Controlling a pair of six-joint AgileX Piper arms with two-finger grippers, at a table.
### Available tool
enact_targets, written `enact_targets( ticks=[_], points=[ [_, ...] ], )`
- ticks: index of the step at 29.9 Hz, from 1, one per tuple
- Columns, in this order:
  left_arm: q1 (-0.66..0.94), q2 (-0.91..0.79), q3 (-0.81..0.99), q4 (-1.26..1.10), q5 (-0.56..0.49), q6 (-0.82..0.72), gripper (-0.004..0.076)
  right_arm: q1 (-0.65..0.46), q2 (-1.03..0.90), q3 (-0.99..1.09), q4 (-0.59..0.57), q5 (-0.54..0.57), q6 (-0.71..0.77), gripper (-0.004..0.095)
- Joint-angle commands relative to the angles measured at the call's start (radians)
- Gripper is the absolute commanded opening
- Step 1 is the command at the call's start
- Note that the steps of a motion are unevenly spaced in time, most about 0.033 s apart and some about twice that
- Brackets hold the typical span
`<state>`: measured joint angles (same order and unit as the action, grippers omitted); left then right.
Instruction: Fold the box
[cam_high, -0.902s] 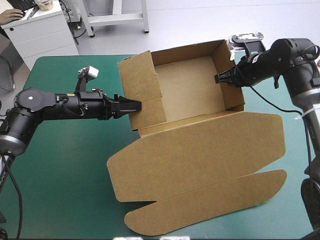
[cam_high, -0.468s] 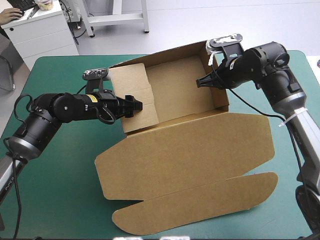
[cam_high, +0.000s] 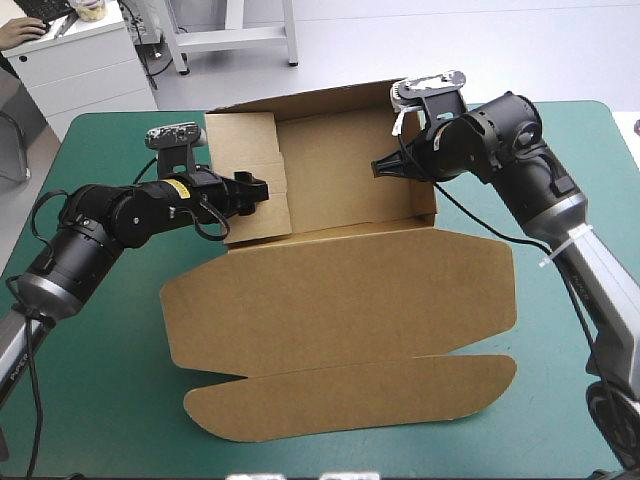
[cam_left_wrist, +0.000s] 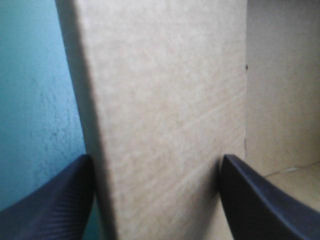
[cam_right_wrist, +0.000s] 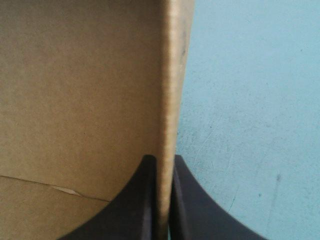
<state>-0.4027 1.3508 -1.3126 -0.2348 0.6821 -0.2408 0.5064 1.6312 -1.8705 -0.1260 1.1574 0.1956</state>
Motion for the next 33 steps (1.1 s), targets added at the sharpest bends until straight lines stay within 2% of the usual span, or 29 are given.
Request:
enact_targets(
  ticks=[1,3,4,8,12,17,22,27,33],
  points=[
    [-0.009,-0.026,-0.035,-0.031,-0.146,-0.007,0.0295,0.018,-0.052,-0.030,0.052,-0.055,-0.011,0.0000],
    [-0.009,-0.026,-0.035,-0.031,-0.155,-0.002,0.0067,0.018,-0.052,-0.030,0.052,-0.055,-0.011,0.0000],
    [-0.009,-0.026,-0.035,-0.028,-0.155,0.013,-0.0010,0.018,-0.052,-0.030,0.052,-0.055,-0.011,0.0000],
    [-0.009,-0.026,-0.035,-0.026,-0.113,0.063,-0.0010,0.018,-0.052,-0.030,0.052,-0.055,-0.011,0.0000],
    [-0.009,-0.025,-0.063,0.036,-0.011,0.089,-0.0010,0.018,-0.052,-0.030,0.065,-0.029,0.001,0.0000],
    [-0.009,-0.004,-0.153,0.111,0.156,0.089,-0.0010,0.016,-0.040,-0.030,0.032,0.090,0.050,-0.0001],
    [-0.009,0.091,-0.218,0.163,0.291,0.053,-0.0010,0.004,-0.010,0.012,0.024,0.097,0.082,-0.0001],
    [-0.009,0.215,-0.239,0.194,0.376,0.034,-0.0010,-0.047,0.037,0.094,0.028,0.097,0.114,-0.0001],
    [-0.011,0.325,-0.282,0.192,0.418,0.034,-0.0010,-0.117,0.101,0.133,0.061,0.090,0.087,-0.0001]
  ],
)
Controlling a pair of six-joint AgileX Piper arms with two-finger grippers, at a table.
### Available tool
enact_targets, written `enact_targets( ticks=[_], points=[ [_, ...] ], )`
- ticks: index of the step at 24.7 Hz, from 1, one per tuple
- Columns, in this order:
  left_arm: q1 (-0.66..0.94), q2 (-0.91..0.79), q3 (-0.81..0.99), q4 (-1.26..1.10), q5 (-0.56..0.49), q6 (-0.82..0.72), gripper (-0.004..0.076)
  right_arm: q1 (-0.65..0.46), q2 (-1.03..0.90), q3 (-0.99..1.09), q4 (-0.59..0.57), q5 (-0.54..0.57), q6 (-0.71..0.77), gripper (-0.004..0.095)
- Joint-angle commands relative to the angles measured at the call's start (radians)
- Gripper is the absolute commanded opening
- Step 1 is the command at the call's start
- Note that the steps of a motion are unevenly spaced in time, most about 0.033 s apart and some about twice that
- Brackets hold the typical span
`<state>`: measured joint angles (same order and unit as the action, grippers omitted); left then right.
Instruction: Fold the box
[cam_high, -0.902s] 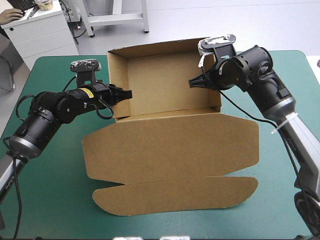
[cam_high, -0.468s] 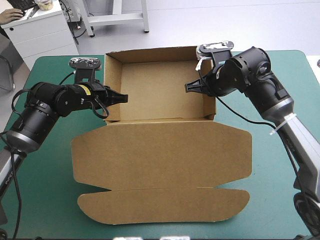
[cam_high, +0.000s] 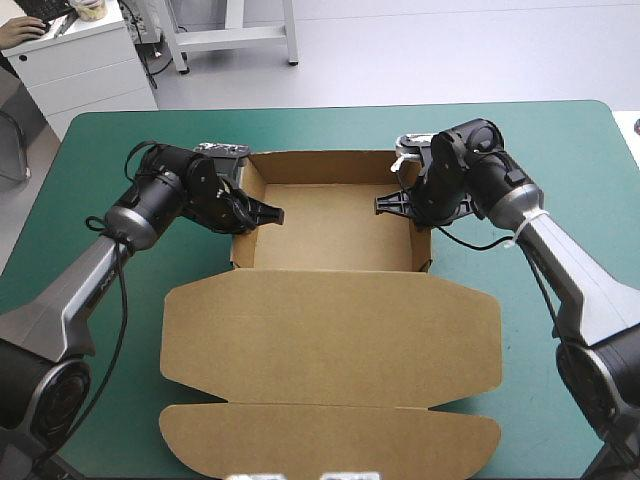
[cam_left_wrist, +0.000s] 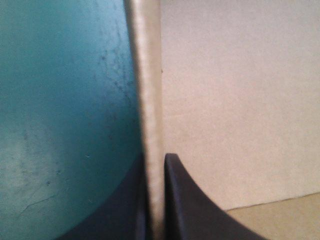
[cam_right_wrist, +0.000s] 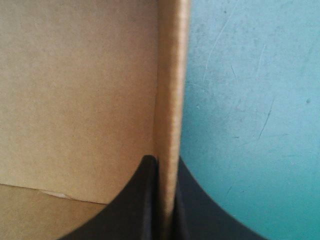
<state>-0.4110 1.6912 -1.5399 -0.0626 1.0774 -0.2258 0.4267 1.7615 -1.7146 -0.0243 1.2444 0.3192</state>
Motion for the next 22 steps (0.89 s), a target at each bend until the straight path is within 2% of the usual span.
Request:
enact_targets(
  ticks=[1,7,11,16,18,20,21,22],
  points=[
    [-0.004,-0.001,-0.066,0.018,0.028,0.017,-0.0010,-0.045,-0.020,-0.023,-0.031,0.001,-0.041,-0.0001],
    [-0.023,0.081,-0.136,0.034,0.074,0.017,-0.0010,-0.081,0.018,-0.023,-0.033,-0.023,-0.050,-0.0001],
    [-0.031,0.128,-0.168,0.008,0.071,0.017,-0.0010,-0.098,0.041,-0.023,-0.033,-0.066,-0.060,-0.0001],
    [-0.031,0.145,-0.168,0.030,0.055,0.020,0.0002,-0.111,0.069,-0.023,-0.022,-0.047,-0.098,0.0015],
    [-0.031,0.145,-0.168,0.030,0.063,0.044,0.0059,-0.111,0.076,-0.023,-0.006,-0.040,-0.101,0.0114],
    [-0.031,0.145,-0.168,0.013,0.080,0.084,0.0204,-0.111,0.080,-0.023,0.030,-0.030,-0.133,0.0327],
    [-0.031,0.145,-0.168,0.013,0.078,0.084,0.0294,-0.111,0.080,-0.023,0.042,-0.022,-0.136,0.0481],
    [-0.031,0.145,-0.168,0.013,0.078,0.084,0.0361,-0.111,0.080,-0.023,0.054,-0.011,-0.141,0.0560]
  ],
)
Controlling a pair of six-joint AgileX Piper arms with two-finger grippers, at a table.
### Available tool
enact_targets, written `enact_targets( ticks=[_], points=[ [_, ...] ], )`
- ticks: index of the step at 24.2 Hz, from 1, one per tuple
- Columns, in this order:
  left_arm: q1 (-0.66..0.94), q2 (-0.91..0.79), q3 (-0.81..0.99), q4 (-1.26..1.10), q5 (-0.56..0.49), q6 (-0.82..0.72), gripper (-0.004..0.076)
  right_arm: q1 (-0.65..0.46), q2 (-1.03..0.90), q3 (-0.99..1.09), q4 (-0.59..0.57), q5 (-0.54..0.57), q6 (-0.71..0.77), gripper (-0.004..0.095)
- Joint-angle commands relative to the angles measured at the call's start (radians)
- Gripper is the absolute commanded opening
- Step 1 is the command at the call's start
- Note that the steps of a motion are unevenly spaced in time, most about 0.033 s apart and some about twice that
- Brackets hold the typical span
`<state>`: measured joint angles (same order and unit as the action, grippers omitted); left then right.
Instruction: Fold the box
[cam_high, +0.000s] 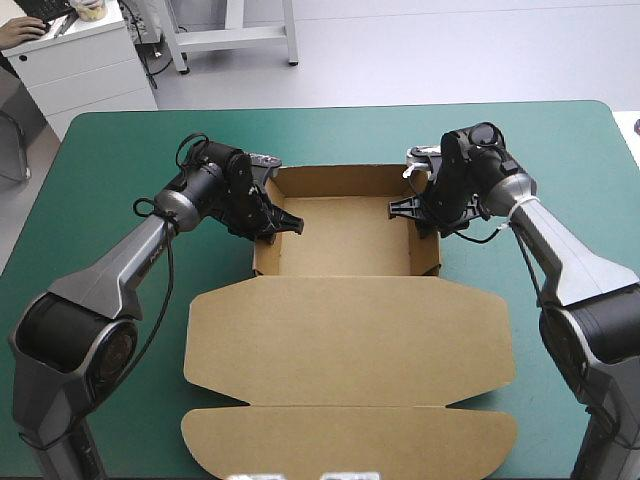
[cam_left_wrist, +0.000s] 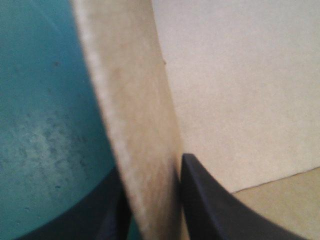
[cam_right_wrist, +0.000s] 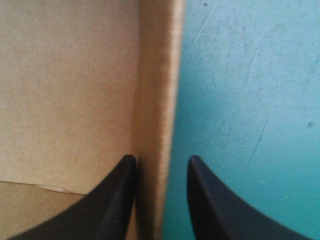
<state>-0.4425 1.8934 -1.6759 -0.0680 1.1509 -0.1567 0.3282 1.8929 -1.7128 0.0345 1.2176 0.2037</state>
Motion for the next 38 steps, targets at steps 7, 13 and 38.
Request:
enact_targets(
  ticks=[7,13,38],
  points=[
    [0.000,-0.057,-0.032,0.020,-0.014,0.008,0.0524,-0.012,-0.052,-0.025,-0.007,0.018,-0.034,0.0859],
    [0.000,-0.059,-0.146,0.034,0.002,0.015,0.0524,-0.015,-0.052,-0.117,-0.014,0.008,-0.028,0.0859],
    [0.000,-0.841,0.452,0.140,0.021,0.140,0.0003,-0.013,-0.090,-0.045,0.014,-0.041,-0.113,0.0836]
  ],
)
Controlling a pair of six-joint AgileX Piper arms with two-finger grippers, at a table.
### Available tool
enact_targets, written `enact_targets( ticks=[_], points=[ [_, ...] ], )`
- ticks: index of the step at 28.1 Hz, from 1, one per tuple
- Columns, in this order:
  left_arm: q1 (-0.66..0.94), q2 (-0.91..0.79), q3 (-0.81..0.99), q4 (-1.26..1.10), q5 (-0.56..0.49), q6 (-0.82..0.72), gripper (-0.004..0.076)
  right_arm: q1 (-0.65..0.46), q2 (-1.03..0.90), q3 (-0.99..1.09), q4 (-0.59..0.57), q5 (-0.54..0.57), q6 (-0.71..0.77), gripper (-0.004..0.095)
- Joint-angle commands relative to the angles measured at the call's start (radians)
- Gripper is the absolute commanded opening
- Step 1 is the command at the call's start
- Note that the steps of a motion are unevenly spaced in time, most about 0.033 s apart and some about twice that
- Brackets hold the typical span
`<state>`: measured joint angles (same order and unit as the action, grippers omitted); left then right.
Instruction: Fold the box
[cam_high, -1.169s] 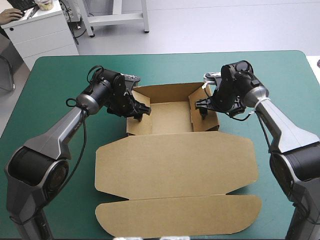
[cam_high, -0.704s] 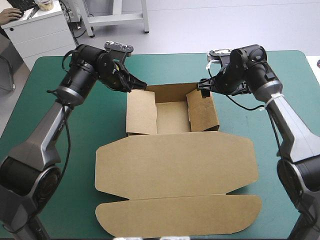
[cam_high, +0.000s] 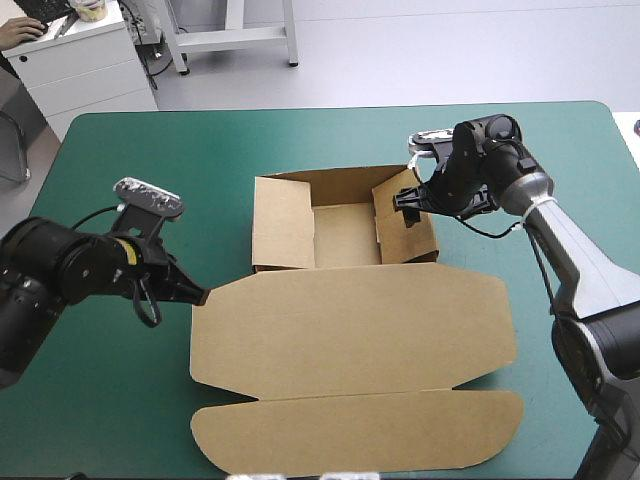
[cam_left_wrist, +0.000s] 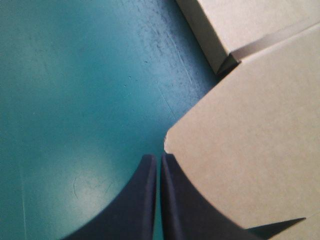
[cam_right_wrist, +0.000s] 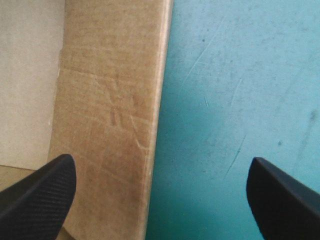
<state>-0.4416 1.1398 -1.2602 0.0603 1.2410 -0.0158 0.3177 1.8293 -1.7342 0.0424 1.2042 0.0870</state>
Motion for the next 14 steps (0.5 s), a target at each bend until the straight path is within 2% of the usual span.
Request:
enact_targets(
  ticks=[1,6,10,13,14],
  points=[
    [0.000,-0.148,0.085,0.031,-0.084,-0.001,0.0003,-0.002,-0.007,-0.024,0.017,-0.032,0.003,0.0836],
    [0.000,-0.285,0.217,0.048,-0.151,-0.009,0.0002,-0.002,0.041,-0.024,0.045,-0.034,0.003,0.0827],
    [0.000,-0.399,0.320,0.046,-0.222,-0.009,-0.0001,-0.002,0.064,-0.024,0.080,-0.049,-0.002,0.0745],
    [0.000,-0.468,0.368,0.046,-0.230,-0.009,-0.0001,-0.002,0.069,-0.024,0.098,-0.047,-0.018,0.0591],
    [0.000,-0.488,0.382,0.046,-0.233,-0.009,-0.0003,-0.002,0.069,-0.024,0.098,-0.047,-0.018,0.0503]
  ],
)
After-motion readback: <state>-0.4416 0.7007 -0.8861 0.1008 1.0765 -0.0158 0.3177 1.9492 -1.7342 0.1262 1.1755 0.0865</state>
